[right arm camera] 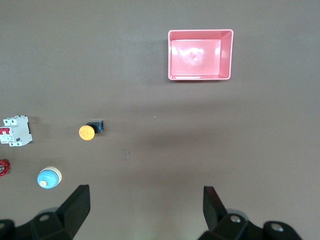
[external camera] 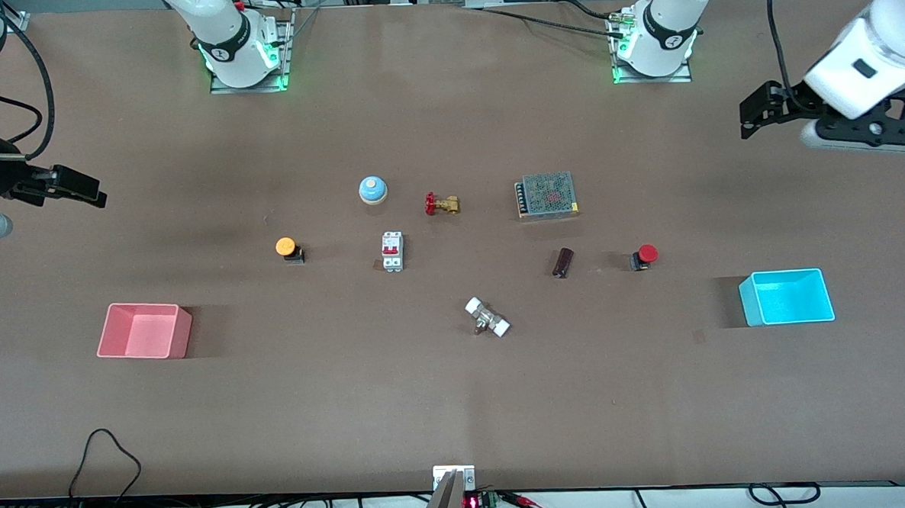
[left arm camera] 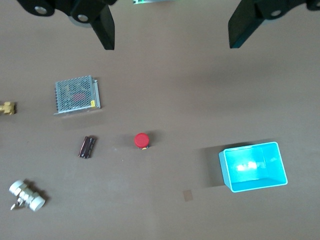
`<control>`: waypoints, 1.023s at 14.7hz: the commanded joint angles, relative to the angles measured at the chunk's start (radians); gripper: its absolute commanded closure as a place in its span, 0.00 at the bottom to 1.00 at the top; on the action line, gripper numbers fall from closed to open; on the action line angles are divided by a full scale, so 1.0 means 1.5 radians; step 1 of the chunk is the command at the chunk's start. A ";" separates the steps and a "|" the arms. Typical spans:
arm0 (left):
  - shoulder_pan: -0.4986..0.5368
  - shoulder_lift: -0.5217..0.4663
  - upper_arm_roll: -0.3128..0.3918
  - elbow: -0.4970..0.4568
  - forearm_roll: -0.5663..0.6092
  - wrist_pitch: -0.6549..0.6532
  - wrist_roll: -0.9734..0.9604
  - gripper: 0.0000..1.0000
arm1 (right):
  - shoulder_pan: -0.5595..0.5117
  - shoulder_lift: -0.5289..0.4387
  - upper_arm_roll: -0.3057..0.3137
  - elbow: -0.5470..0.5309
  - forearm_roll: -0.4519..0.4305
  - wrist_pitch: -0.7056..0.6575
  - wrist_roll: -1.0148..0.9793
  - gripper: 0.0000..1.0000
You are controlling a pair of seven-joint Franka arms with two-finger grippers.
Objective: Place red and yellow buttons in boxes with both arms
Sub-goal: 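Move the right gripper to yellow button while the left gripper approaches red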
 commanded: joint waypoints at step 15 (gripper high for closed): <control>0.014 0.008 -0.011 -0.005 0.020 -0.003 0.002 0.00 | 0.022 -0.002 0.006 -0.098 0.008 0.085 0.007 0.00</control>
